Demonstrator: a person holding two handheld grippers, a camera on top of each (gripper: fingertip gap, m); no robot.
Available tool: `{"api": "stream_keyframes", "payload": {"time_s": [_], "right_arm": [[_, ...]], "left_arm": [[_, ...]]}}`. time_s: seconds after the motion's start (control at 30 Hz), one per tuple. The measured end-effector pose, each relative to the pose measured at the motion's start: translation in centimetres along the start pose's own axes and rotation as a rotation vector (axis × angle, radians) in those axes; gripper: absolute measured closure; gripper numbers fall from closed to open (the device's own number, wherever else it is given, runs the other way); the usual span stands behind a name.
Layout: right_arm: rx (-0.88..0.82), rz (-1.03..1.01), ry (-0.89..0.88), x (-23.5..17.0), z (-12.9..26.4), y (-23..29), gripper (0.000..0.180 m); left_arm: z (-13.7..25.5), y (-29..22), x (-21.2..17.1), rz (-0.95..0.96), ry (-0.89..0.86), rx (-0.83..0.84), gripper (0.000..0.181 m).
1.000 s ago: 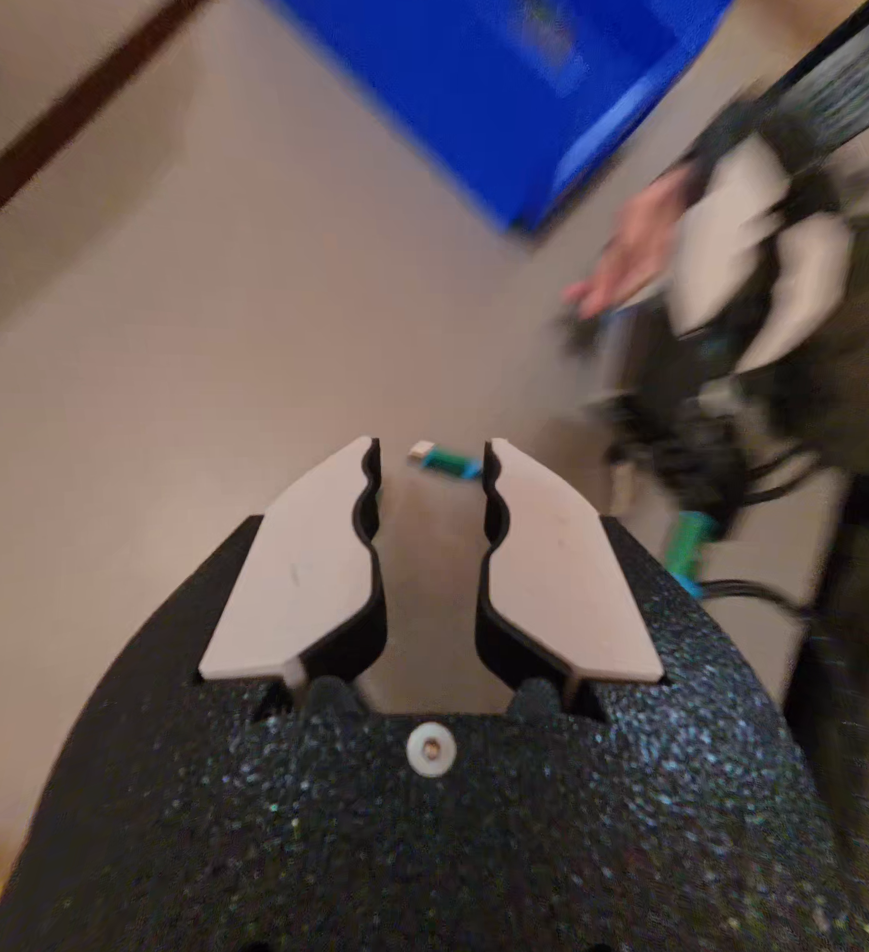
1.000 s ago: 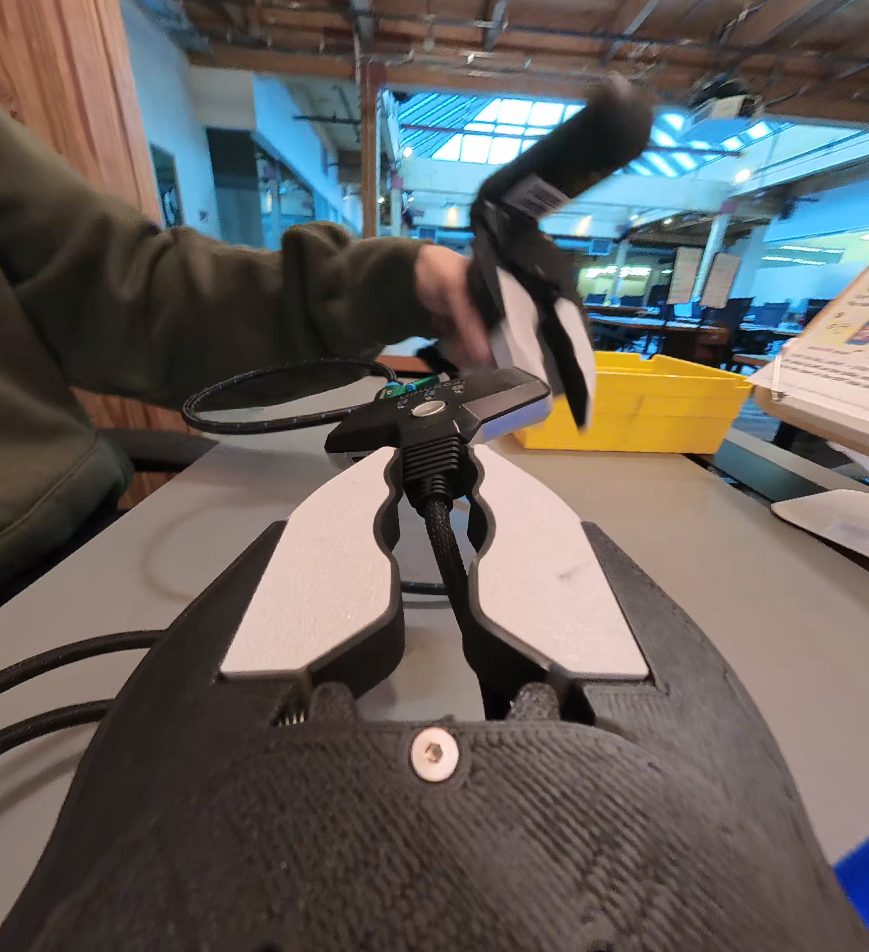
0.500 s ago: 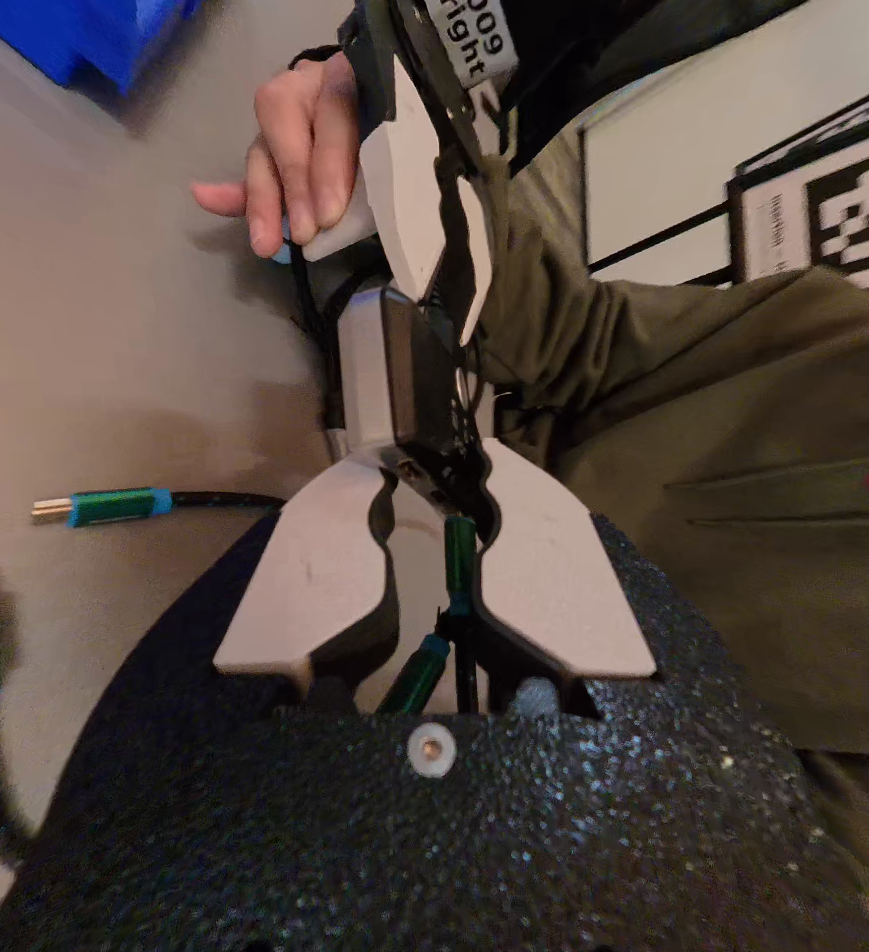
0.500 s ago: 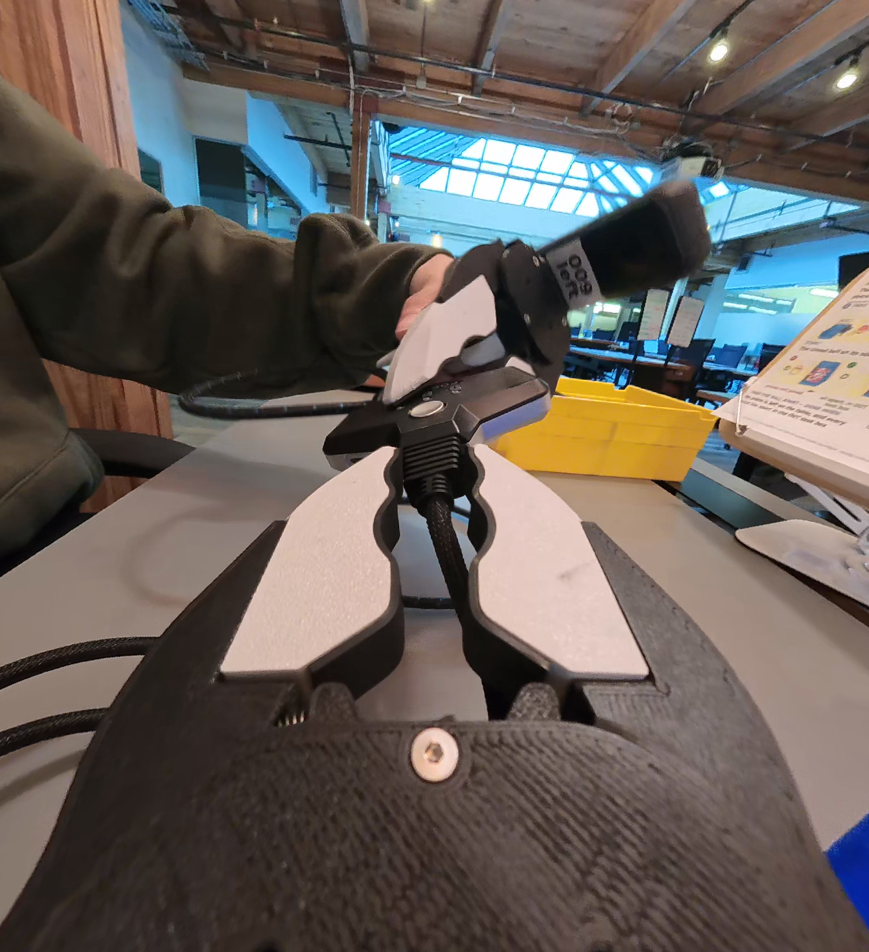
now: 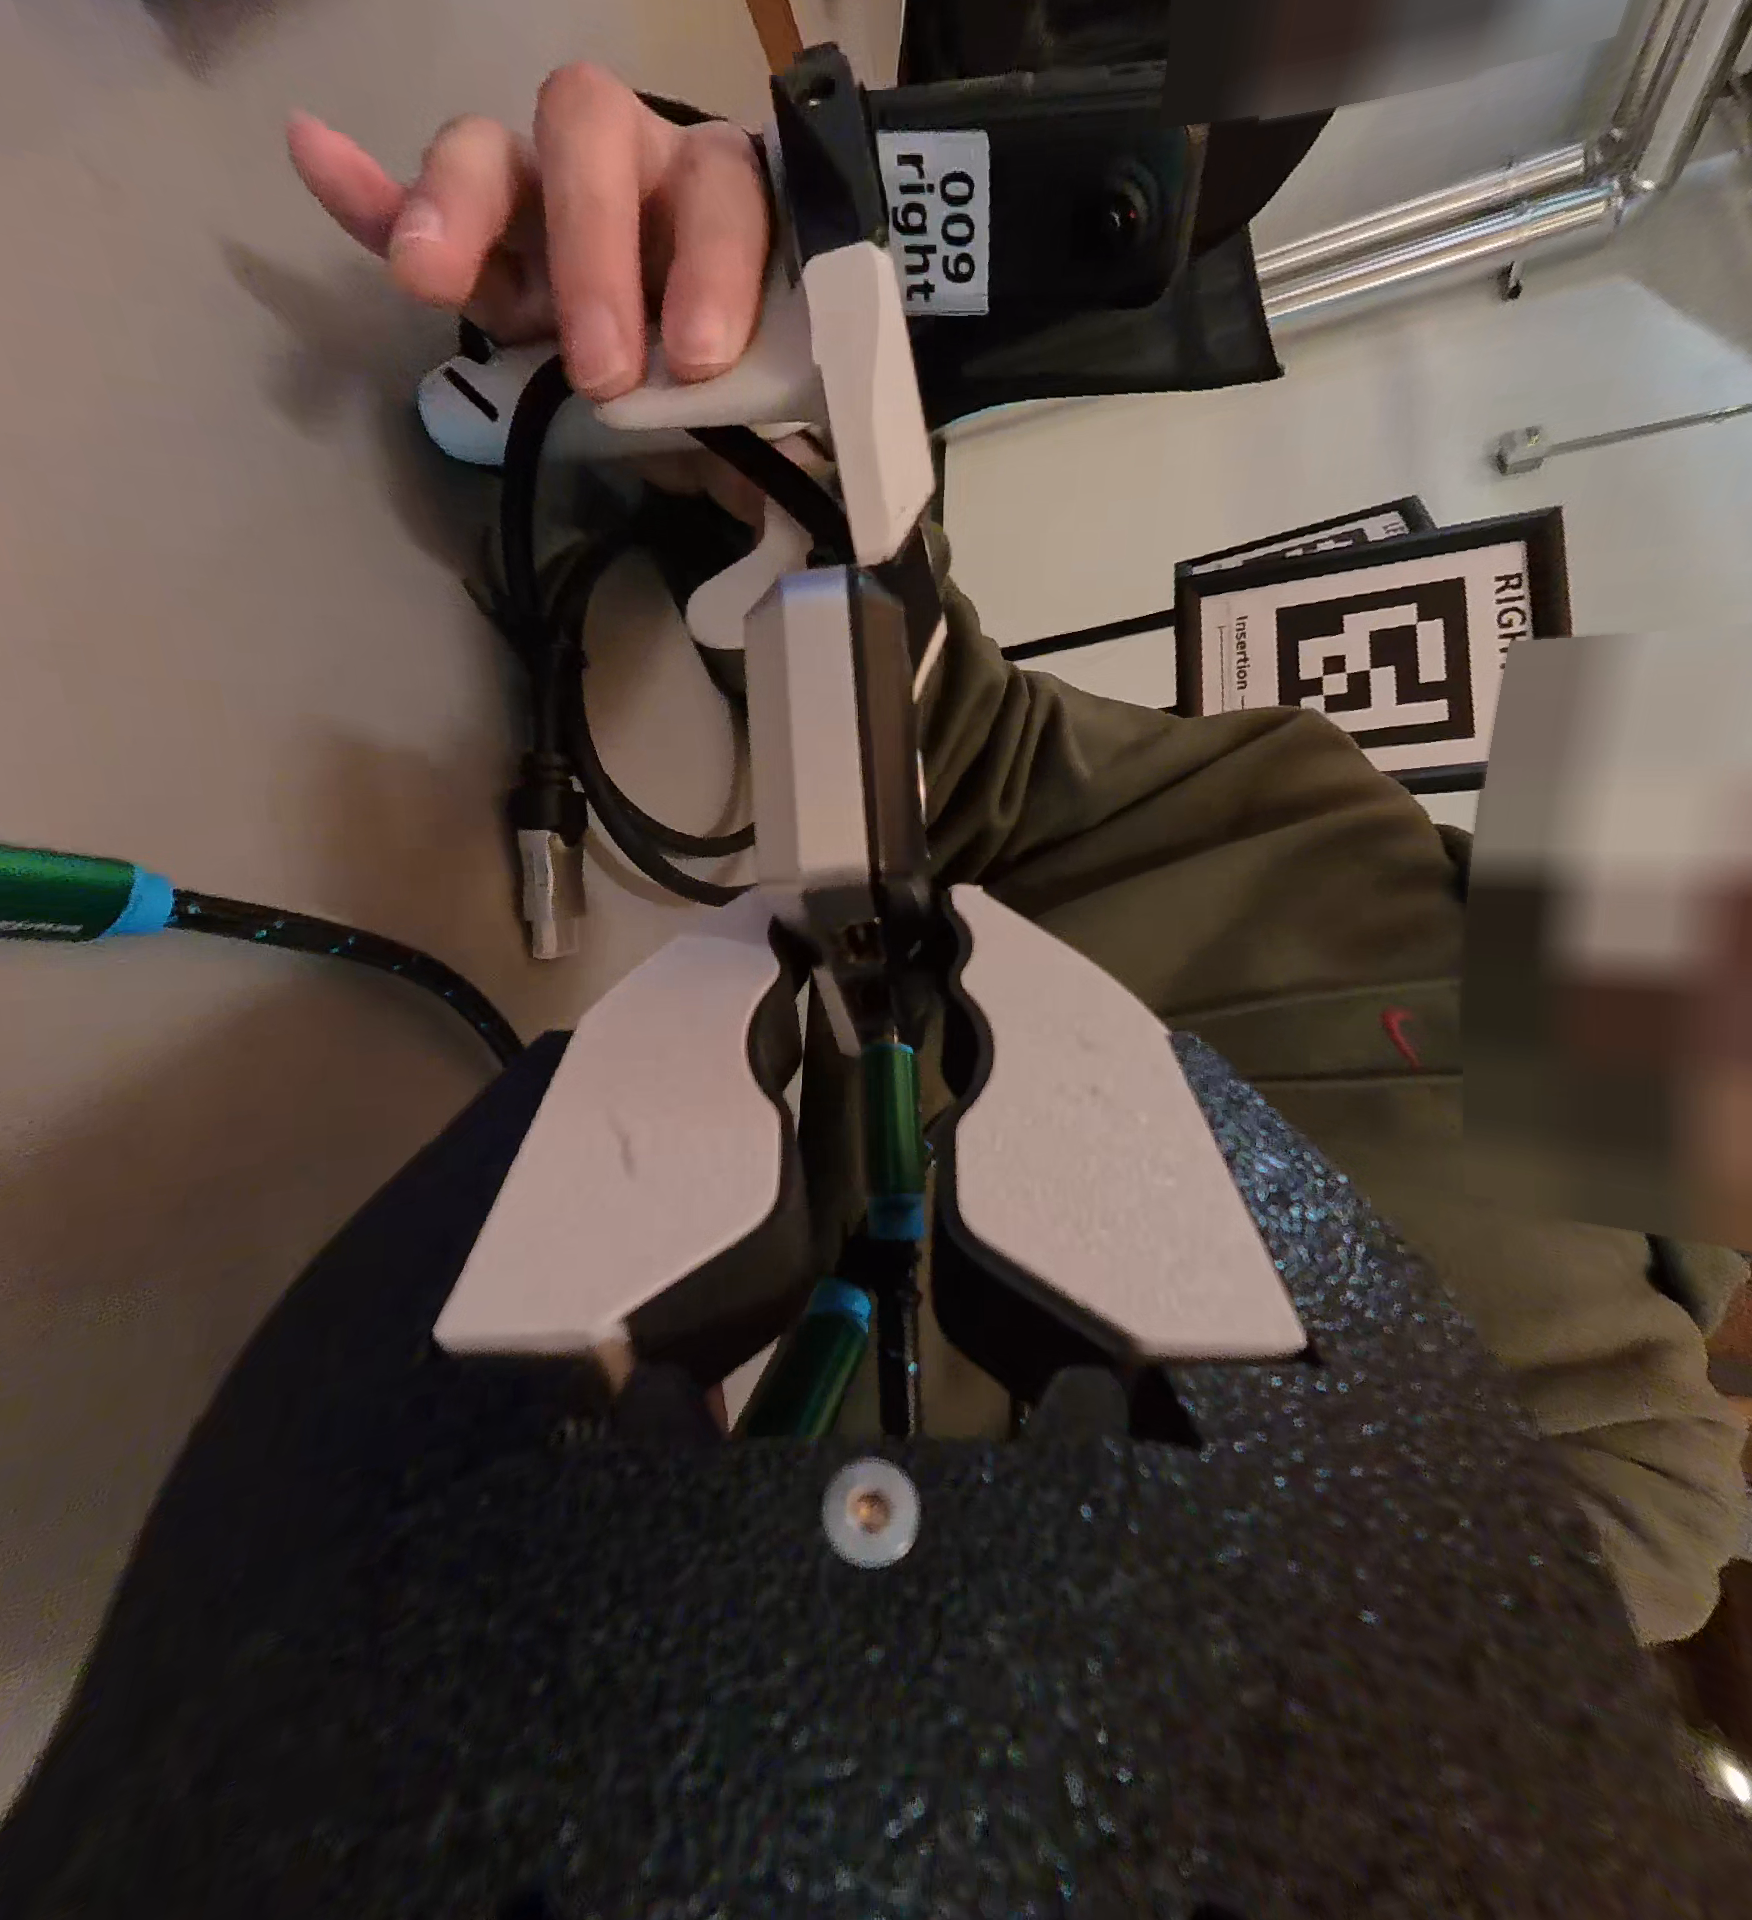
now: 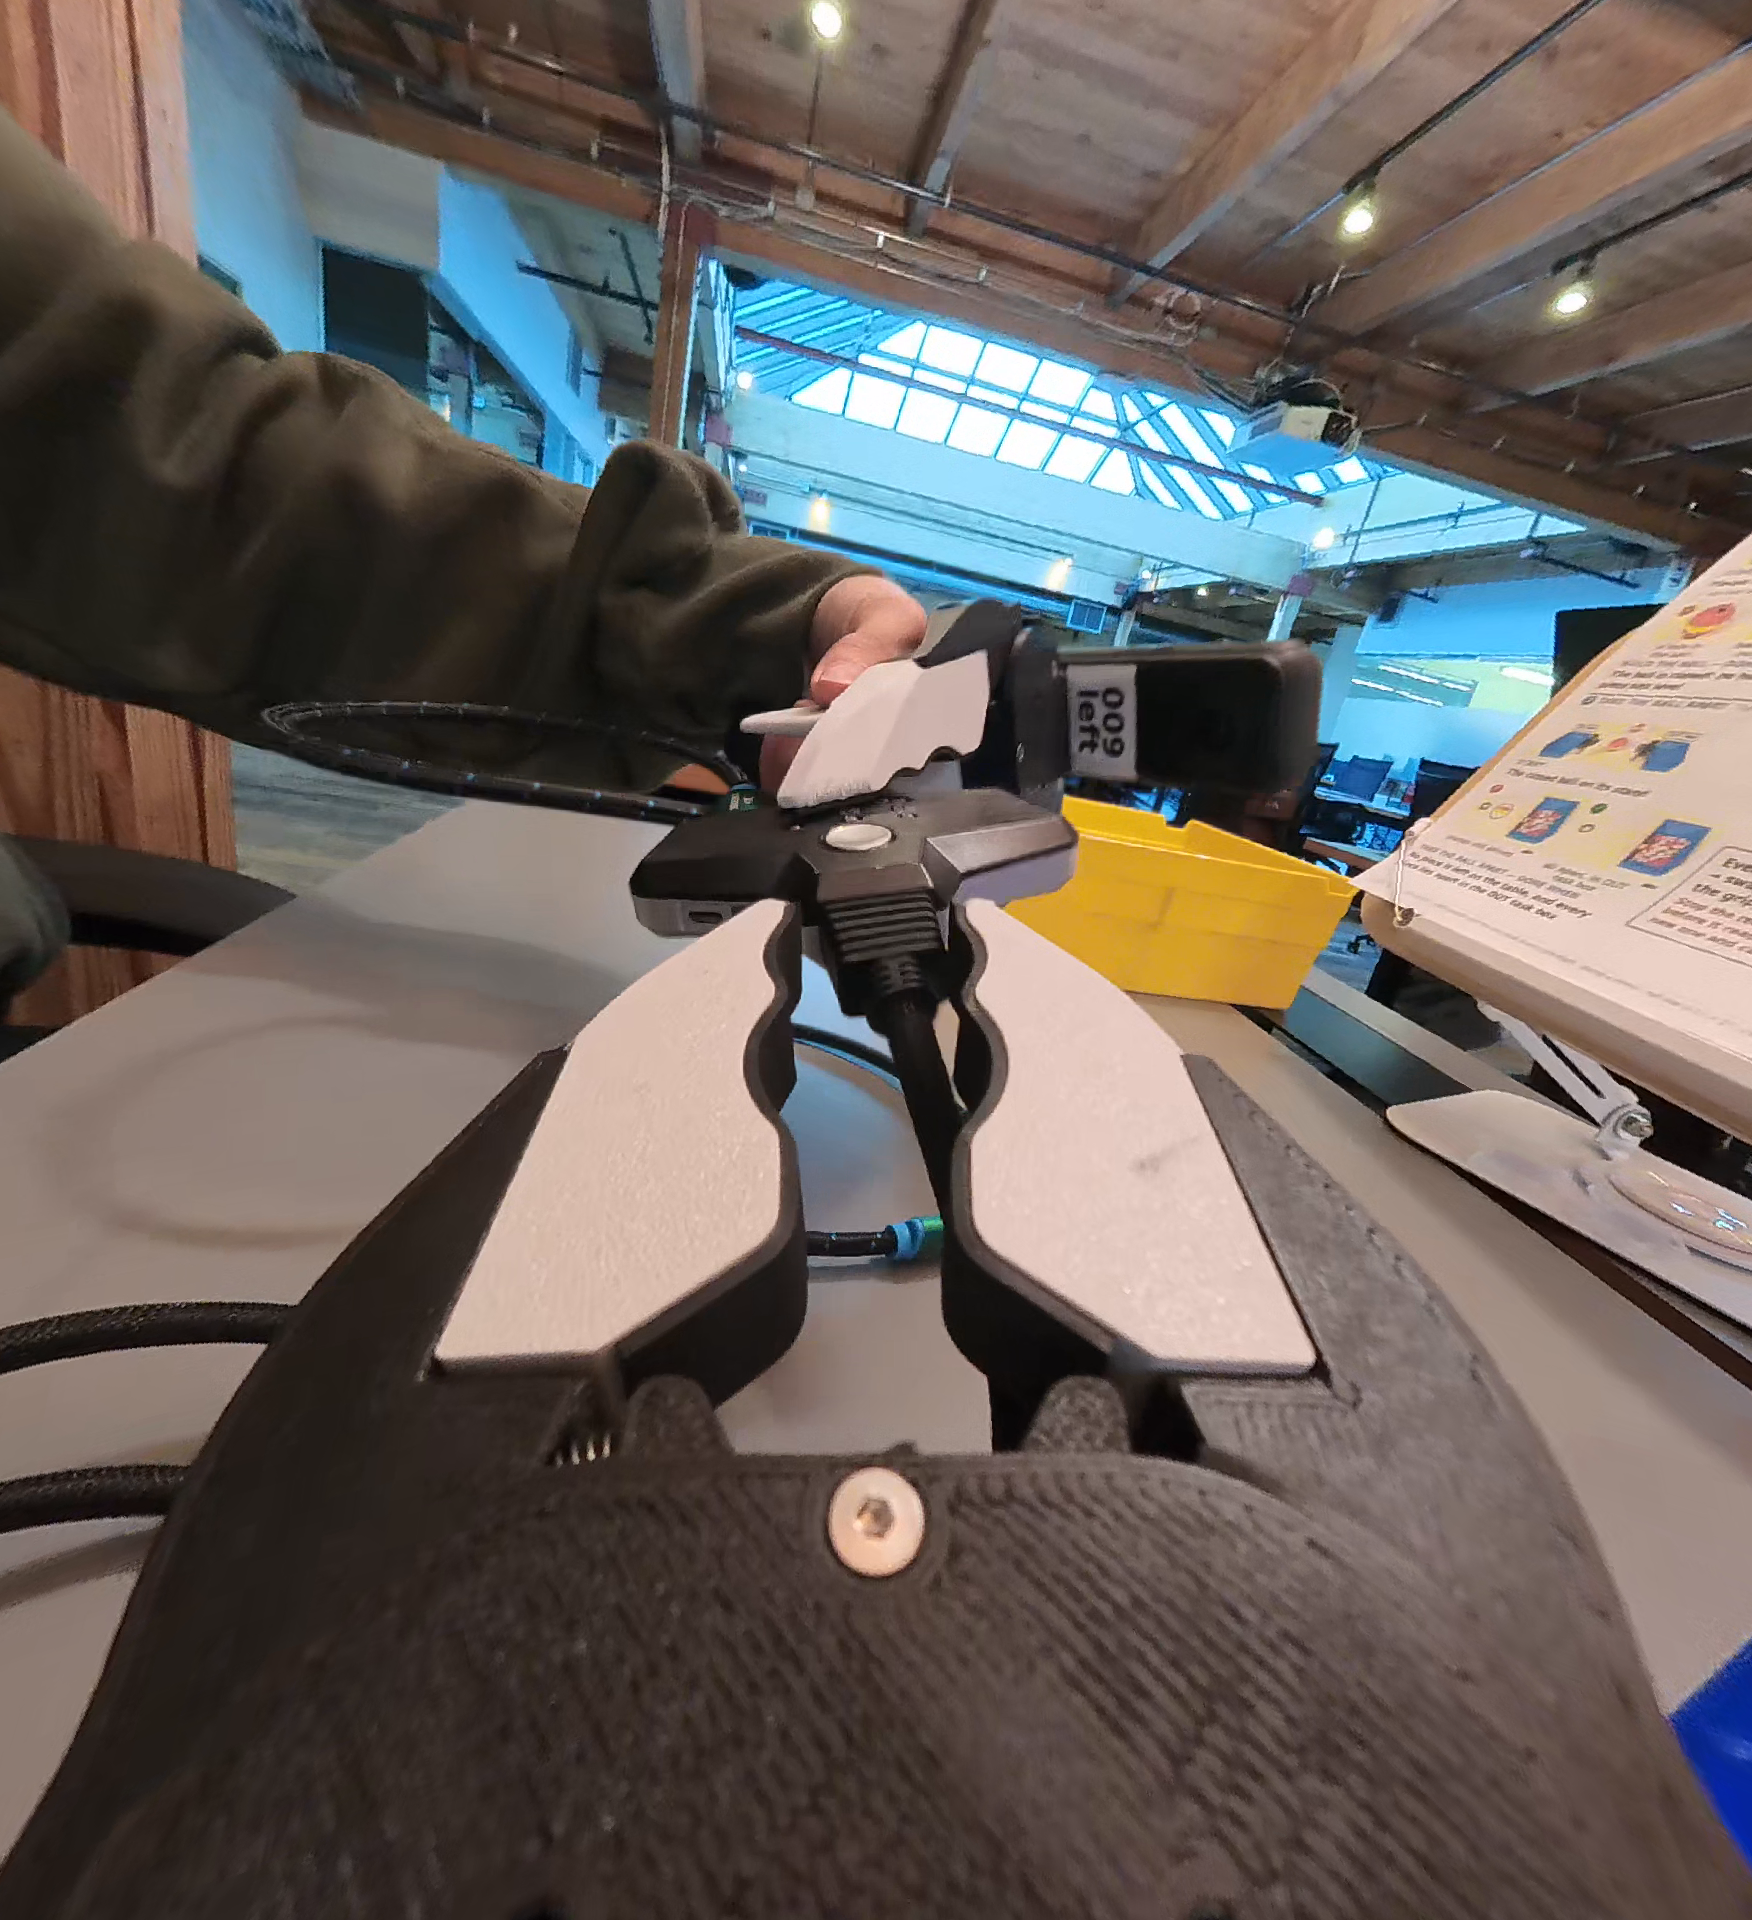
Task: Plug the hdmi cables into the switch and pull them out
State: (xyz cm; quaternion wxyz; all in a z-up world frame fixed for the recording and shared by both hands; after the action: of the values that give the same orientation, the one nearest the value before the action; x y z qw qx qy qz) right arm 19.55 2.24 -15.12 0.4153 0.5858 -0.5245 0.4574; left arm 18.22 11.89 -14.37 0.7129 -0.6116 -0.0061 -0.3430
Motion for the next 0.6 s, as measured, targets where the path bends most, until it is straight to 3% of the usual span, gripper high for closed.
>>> {"api": "stream_keyframes", "payload": {"time_s": [0.6], "right_arm": [[-0.050, 0.020, 0.046, -0.54, -0.65, -0.15, 0.156]], "left_arm": [[0.18, -0.68, 0.51, 0.033, 0.072, 0.055, 0.159]]}}
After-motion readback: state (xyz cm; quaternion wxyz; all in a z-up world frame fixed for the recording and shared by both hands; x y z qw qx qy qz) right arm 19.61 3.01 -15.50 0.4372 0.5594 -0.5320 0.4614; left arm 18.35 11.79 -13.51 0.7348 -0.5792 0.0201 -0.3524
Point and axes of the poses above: each gripper's, where its closed fingertips meet, z back along the fingers, x out of its top, y = z × x across the jaws, the point moved 3 cm from there along z, back along the fingers, and after that the axes turned 12 degrees about -z, right-handed, at the moved point
